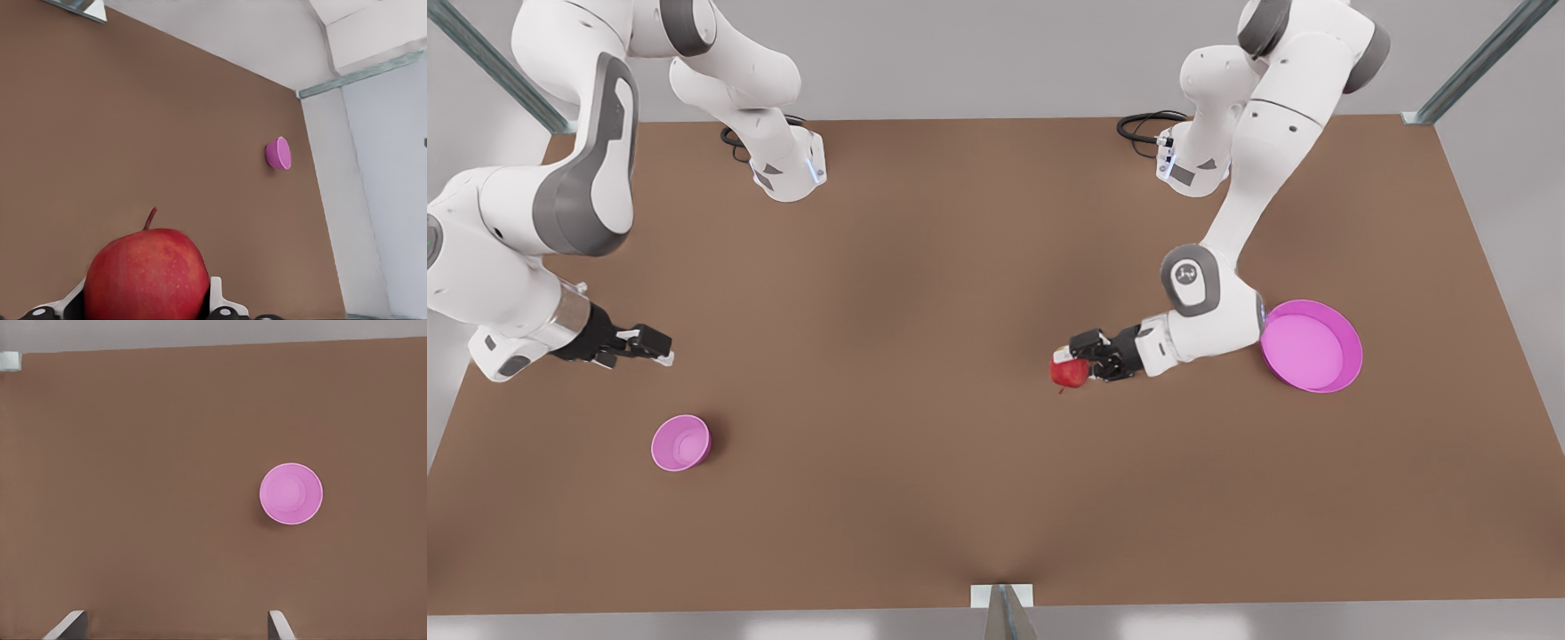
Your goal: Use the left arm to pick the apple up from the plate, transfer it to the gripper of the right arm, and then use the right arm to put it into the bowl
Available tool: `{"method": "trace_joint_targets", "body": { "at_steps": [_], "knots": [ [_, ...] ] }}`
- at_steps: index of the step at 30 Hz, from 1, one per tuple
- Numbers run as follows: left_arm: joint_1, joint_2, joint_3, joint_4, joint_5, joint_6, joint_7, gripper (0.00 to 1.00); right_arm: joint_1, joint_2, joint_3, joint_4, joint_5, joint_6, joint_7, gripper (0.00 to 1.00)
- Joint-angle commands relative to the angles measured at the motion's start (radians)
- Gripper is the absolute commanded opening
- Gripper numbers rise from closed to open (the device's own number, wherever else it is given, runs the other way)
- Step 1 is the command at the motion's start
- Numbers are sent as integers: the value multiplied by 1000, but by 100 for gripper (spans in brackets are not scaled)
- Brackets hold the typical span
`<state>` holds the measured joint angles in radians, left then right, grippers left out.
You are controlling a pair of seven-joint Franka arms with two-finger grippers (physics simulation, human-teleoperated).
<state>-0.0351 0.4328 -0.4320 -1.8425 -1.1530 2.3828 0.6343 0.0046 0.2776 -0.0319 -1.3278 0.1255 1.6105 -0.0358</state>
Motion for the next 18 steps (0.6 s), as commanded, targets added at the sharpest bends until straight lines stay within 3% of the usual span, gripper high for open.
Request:
{"method": "trace_joint_targets", "body": {
  "at_steps": [1,4,8,10,12,18],
  "knots": [
    [-9,32,-20,31,-160,-8,984,80,2,2,1,-1,94,-1,2,100],
    [-40,112,-66,103,-234,-11,1292,80,9,18,3,-11,212,-3,7,100],
    [-97,215,-96,197,-301,-11,1656,80,5,167,3,-11,764,41,-12,100],
    [-94,288,-149,226,-366,-13,1830,80,26,251,4,-14,943,117,-24,100],
    [-91,370,-189,287,-386,-37,1908,80,28,275,24,-139,1209,117,-200,100],
    [-103,452,-201,411,-396,-34,1909,80,86,273,112,-266,1319,232,-443,100]
  ]
}}
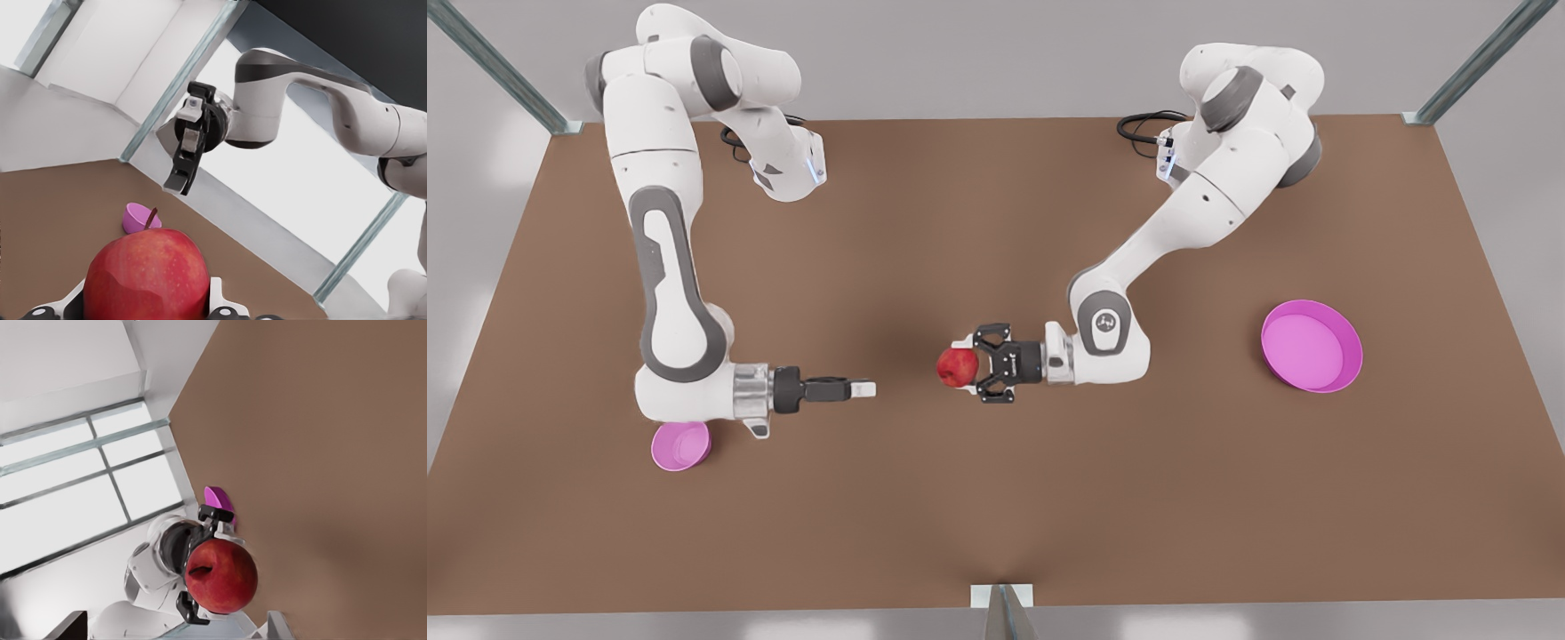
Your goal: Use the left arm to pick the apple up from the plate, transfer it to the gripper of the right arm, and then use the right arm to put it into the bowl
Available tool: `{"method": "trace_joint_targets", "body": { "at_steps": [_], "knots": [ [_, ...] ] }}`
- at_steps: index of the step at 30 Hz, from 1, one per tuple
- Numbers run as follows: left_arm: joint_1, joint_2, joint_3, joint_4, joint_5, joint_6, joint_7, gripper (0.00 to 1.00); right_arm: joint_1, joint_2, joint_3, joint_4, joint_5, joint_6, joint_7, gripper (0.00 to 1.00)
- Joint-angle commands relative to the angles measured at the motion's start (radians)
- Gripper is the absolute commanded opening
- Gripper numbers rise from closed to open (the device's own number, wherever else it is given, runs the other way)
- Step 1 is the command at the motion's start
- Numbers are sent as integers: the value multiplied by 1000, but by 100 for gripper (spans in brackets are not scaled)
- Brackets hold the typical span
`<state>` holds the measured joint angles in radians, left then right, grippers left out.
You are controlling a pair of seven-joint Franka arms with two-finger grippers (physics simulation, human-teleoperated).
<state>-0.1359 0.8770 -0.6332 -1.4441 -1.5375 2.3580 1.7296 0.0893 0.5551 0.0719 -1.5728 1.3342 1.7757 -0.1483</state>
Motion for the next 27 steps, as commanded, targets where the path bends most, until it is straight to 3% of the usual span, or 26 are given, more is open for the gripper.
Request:
{"method": "trace_joint_targets", "body": {
  "at_steps": [1,8,13,27],
  "knots": [
    [-10,14,0,16,-12,-6,814,80,6,0,8,-27,111,68,-366,100],
    [-37,48,-2,44,-13,0,814,81,67,35,25,-35,115,177,-562,100],
    [-36,48,-2,44,-13,0,812,81,53,-27,97,-164,115,254,-608,100],
    [-37,51,-2,44,-24,0,808,81,59,-3,106,-165,215,278,-714,100]
  ]
}}
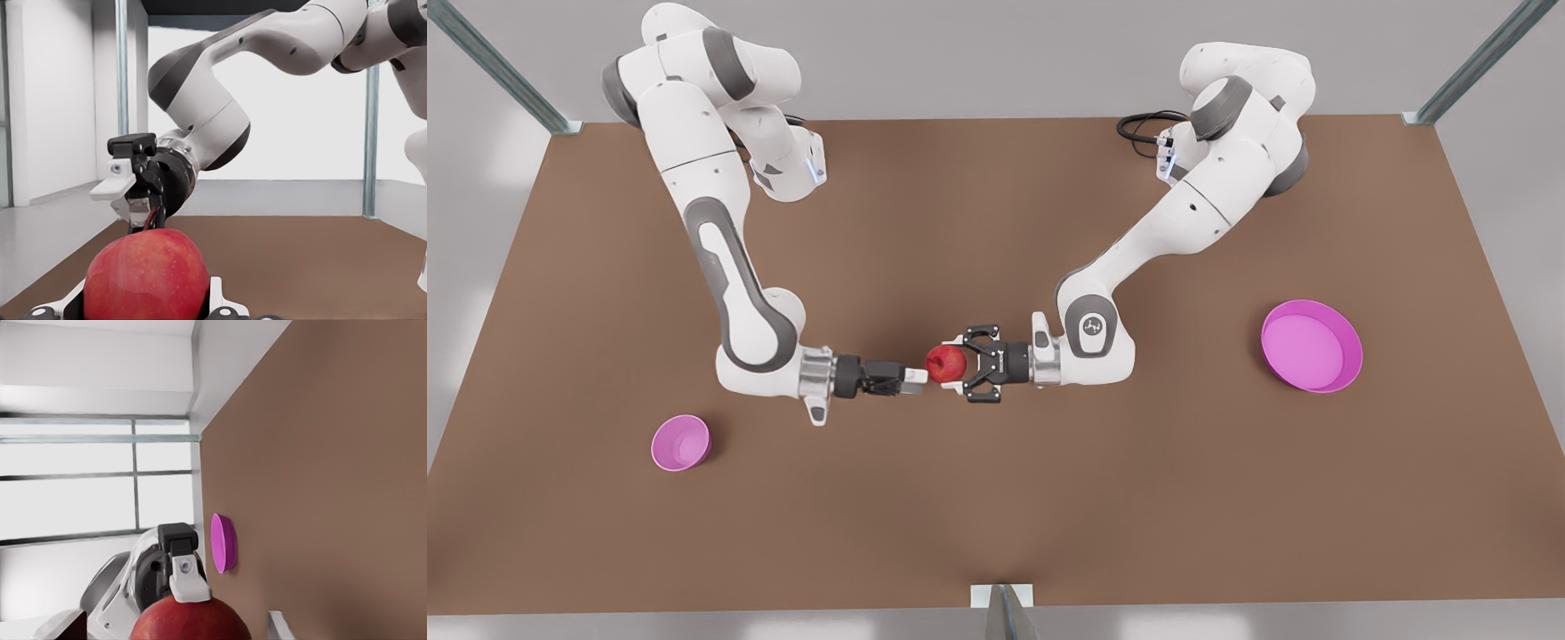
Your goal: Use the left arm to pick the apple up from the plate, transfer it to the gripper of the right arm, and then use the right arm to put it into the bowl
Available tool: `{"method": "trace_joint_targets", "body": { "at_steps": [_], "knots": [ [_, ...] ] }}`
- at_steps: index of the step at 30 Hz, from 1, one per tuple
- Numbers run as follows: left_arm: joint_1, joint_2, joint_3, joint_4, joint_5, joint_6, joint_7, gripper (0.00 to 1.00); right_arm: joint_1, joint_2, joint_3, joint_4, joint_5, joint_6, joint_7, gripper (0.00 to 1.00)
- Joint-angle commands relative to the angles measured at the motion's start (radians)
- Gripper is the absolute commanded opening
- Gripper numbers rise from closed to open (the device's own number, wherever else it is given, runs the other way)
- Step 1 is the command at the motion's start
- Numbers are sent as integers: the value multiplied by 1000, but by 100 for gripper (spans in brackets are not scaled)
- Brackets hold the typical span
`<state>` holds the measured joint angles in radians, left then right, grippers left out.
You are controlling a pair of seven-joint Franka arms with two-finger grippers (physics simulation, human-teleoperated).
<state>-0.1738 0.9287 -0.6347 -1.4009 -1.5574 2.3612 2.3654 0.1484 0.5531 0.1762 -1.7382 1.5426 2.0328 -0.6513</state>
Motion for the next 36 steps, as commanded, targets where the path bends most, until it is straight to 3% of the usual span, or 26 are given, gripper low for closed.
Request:
{"method": "trace_joint_targets", "body": {
  "at_steps": [1,22,36],
  "knots": [
    [-1,-1,0,0,-4,-3,172,81,0,1,2,0,7,21,-212,100],
    [-3,1,1,0,-3,-3,172,81,72,1,2,-8,62,121,-245,100],
    [-7,1,3,0,-1,-2,173,81,68,-45,51,-89,62,138,-243,100]
  ]
}}
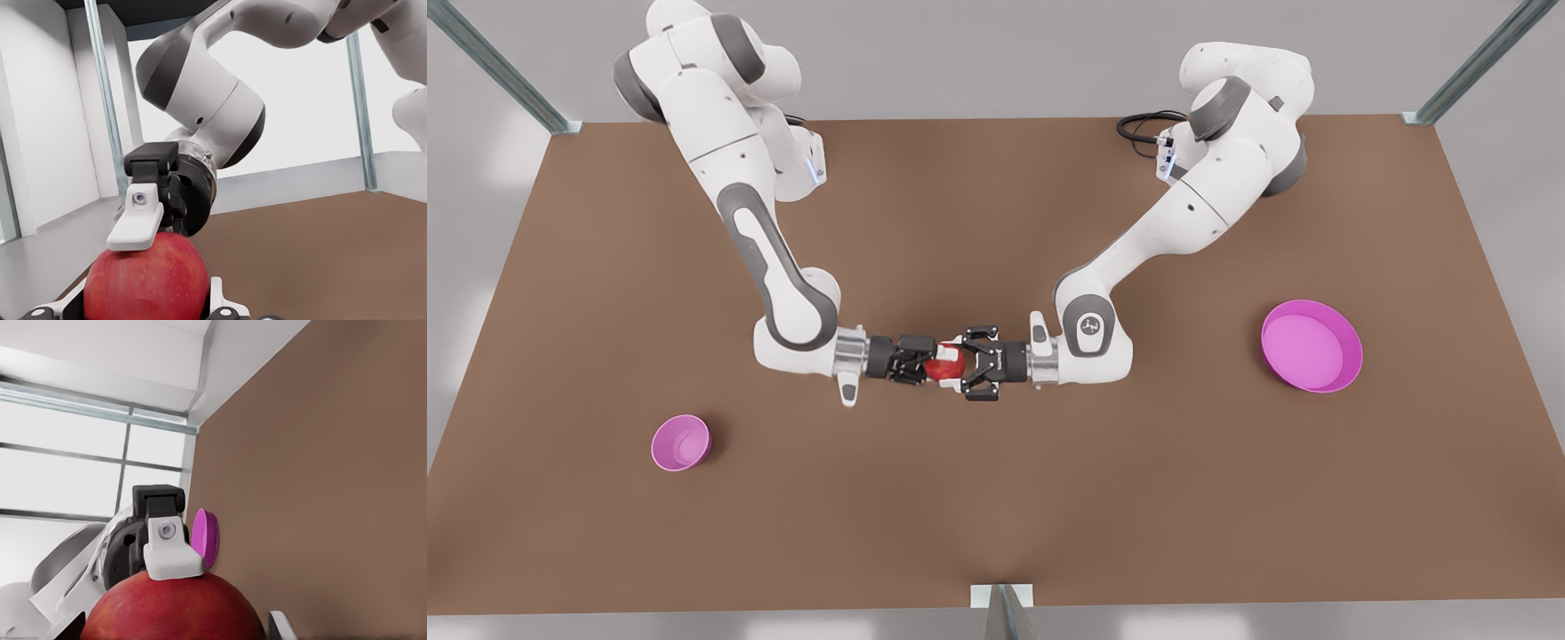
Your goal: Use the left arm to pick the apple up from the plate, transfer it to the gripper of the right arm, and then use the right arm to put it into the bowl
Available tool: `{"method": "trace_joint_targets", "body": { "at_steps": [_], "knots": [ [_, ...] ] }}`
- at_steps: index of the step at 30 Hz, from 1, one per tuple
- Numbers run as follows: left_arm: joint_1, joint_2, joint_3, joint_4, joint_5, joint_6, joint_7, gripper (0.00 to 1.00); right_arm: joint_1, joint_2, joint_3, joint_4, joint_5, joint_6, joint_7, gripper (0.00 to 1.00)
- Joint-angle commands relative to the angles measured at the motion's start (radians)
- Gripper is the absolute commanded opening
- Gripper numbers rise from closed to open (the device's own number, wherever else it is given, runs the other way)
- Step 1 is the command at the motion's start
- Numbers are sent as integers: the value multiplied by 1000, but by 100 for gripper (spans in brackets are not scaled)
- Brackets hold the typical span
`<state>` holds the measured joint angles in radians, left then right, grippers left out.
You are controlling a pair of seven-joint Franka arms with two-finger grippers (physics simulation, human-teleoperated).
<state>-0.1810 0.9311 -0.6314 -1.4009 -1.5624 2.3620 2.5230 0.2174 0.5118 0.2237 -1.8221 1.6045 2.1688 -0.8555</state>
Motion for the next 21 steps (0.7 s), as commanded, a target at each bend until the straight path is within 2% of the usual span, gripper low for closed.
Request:
{"method": "trace_joint_targets", "body": {
  "at_steps": [1,4,6,10,11,12,21],
  "knots": [
    [0,-2,-1,0,2,-3,16,81,0,-3,5,-6,0,8,-39,100],
    [0,-2,-1,0,2,-3,16,81,2,-3,5,-6,0,9,-40,100],
    [0,-2,1,0,4,-3,16,81,4,-3,14,-5,2,29,-39,88],
    [0,-2,1,0,4,-3,16,81,-1,-3,19,-5,0,32,-40,88],
    [0,-2,1,0,4,-4,14,88,-1,-3,19,-6,0,32,-40,88],
    [0,-2,-1,0,2,-4,13,100,-1,-3,19,-5,0,34,-40,88],
    [11,-2,1,-9,18,-7,11,99,-23,-10,19,-6,-8,26,-40,89]
  ]
}}
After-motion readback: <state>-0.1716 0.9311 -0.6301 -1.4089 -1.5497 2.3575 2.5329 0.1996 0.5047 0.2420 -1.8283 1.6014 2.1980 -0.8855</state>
